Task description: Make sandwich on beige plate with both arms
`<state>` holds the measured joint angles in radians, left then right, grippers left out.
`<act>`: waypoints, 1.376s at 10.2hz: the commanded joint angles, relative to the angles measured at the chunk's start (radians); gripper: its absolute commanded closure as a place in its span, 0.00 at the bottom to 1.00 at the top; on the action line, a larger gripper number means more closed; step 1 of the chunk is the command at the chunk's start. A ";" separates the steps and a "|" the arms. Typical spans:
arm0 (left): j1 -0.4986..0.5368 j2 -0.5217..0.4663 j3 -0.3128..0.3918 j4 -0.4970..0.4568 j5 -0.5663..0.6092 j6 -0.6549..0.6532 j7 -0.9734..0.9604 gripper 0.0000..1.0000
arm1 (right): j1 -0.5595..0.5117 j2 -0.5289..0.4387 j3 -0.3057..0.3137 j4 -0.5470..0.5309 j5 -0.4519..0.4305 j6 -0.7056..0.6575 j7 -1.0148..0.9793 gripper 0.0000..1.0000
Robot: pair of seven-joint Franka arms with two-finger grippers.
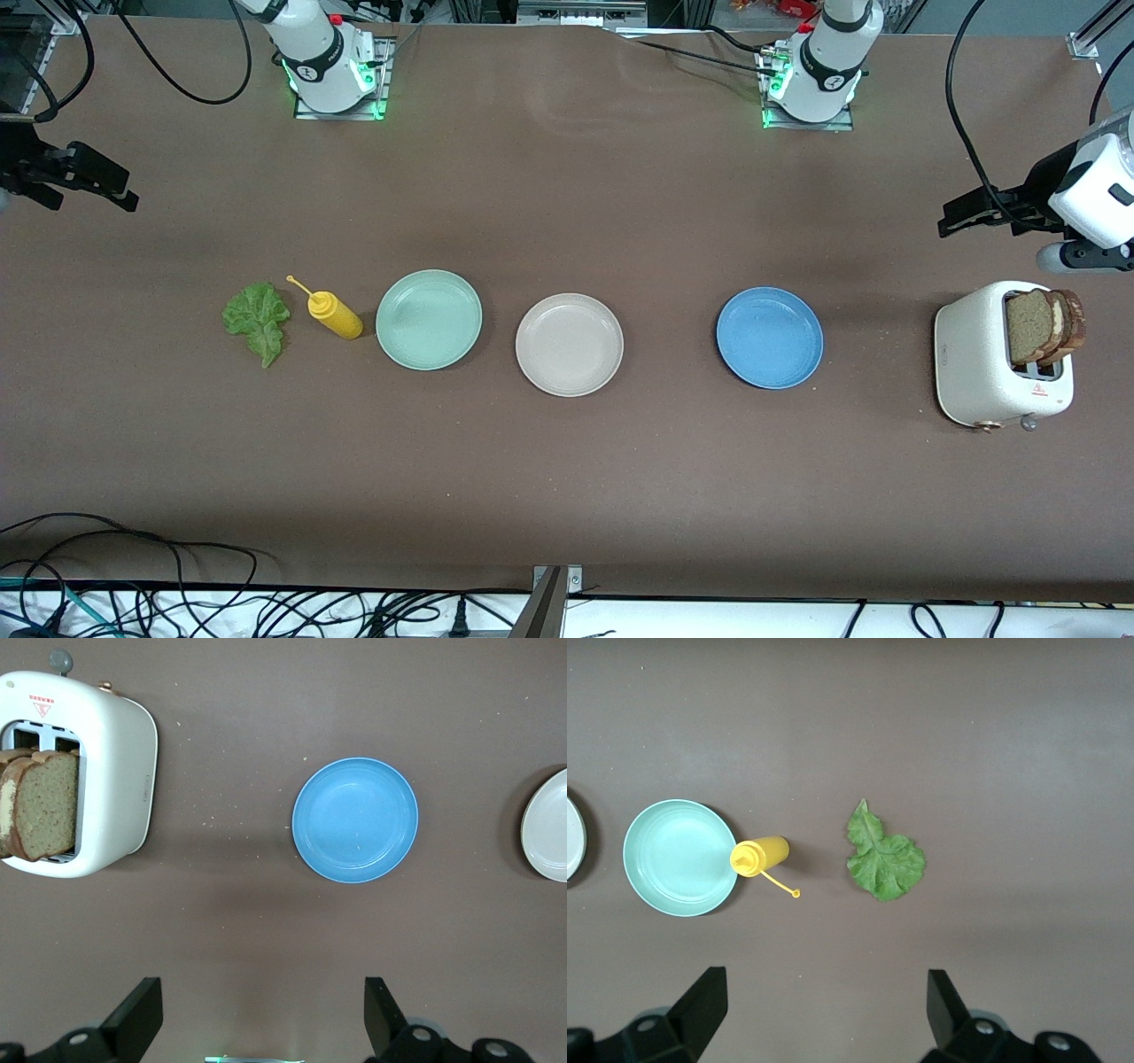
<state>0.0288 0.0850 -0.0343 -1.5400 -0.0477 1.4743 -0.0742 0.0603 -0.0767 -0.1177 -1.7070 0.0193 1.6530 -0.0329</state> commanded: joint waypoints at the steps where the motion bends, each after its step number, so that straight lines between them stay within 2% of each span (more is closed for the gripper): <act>1: 0.006 0.010 -0.001 0.024 -0.018 -0.002 0.005 0.00 | 0.003 -0.005 0.003 0.010 -0.012 -0.018 -0.007 0.00; 10: 0.003 0.010 -0.006 0.024 -0.017 -0.002 0.005 0.00 | 0.004 -0.009 0.001 0.009 -0.009 -0.019 -0.007 0.00; 11: 0.006 0.010 -0.004 0.024 -0.017 -0.002 0.005 0.00 | 0.004 -0.012 0.003 0.010 -0.009 -0.060 -0.004 0.00; 14: 0.006 0.012 -0.004 0.021 -0.017 0.004 0.007 0.00 | 0.004 -0.009 0.003 0.010 -0.010 -0.061 -0.004 0.00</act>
<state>0.0288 0.0853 -0.0375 -1.5399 -0.0477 1.4802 -0.0742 0.0615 -0.0768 -0.1176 -1.7033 0.0193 1.6111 -0.0329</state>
